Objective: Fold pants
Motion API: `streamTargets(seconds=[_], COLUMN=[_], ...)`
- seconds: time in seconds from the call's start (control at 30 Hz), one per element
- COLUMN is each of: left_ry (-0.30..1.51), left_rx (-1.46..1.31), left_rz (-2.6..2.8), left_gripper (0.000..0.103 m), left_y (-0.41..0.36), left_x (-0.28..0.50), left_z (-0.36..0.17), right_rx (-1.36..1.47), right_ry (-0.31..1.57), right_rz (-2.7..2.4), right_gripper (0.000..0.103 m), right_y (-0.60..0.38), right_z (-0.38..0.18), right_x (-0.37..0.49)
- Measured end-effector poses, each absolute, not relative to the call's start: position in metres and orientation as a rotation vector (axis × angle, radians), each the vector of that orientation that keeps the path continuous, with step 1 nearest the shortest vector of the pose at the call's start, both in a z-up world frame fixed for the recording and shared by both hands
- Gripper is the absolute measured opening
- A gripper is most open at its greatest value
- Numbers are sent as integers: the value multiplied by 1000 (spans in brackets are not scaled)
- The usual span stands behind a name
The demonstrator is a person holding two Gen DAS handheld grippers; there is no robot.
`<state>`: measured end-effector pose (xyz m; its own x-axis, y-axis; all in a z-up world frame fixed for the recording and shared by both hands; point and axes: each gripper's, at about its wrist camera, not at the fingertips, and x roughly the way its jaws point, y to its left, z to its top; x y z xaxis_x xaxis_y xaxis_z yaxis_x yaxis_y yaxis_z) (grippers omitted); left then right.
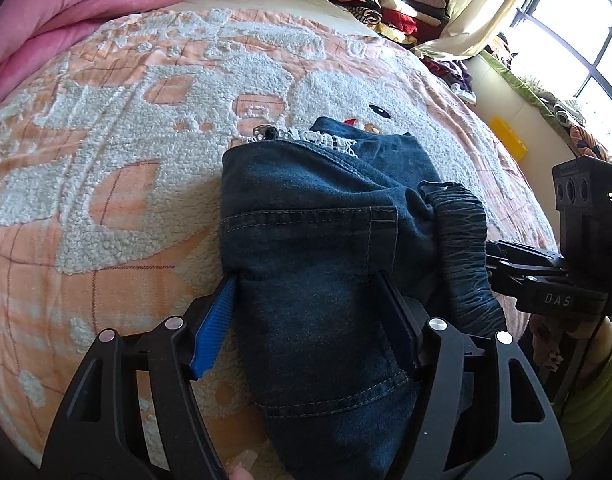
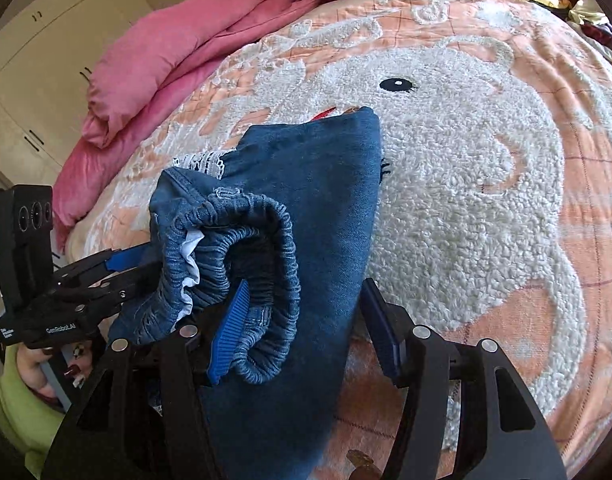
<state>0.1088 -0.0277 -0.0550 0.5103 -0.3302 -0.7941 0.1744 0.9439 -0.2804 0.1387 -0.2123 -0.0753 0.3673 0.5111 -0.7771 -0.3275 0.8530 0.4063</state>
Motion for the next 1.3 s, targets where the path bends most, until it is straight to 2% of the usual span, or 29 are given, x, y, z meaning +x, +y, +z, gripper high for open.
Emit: streamTargets(seconds=[0.03, 0.07, 0.1, 0.13, 0.17, 0.2, 0.3, 0.57, 0.73, 0.87, 0.97, 1.13, 1.23, 1.3], left_ry=[990, 986, 983, 976, 968, 962, 939, 860, 873, 900, 904, 912, 903, 889], left_rx=[-167, -158, -153, -137, -123, -112, -125, -151, -137, -127, -120, -124, -122, -117], left_rz=[-305, -306, -306, -304, -305, -307, -316, -299, -272, -263, -264, -257, -255, -252], left_gripper=[57, 51, 43, 39, 31, 25, 21, 20, 20, 22, 26, 33, 37, 46], left_y=[-29, -31, -32, -34, -36, -37, -35, -27, -26, -26, -28, -27, -27, -27], left_x=[109, 108, 109, 108, 107, 107, 107, 125, 136, 136, 136, 134, 128, 122], left_z=[-55, -54, -53, -51, -48, -46, -35, -3, -12, -27, -31, -34, -29, -22], right_rx=[195, 200, 206, 209, 198, 181, 153, 75, 52, 19, 45, 87, 72, 74], right_ry=[1064, 1063, 1063, 1060, 1048, 1031, 960, 852, 861, 946, 994, 1013, 973, 936], right_rz=[550, 569, 586, 609, 617, 623, 648, 647, 594, 471, 413, 396, 390, 397], right_gripper=[46, 35, 29, 23, 20, 19, 18, 18, 18, 21, 37, 41, 54, 66], right_y=[-211, -210, -209, -206, -203, -200, -194, -178, -178, -189, -201, -210, -211, -212], right_z=[-76, -75, -76, -75, -72, -68, -49, -13, -23, -47, -61, -66, -53, -41], right_x=[139, 139, 139, 139, 138, 135, 130, 144, 160, 167, 168, 165, 157, 149])
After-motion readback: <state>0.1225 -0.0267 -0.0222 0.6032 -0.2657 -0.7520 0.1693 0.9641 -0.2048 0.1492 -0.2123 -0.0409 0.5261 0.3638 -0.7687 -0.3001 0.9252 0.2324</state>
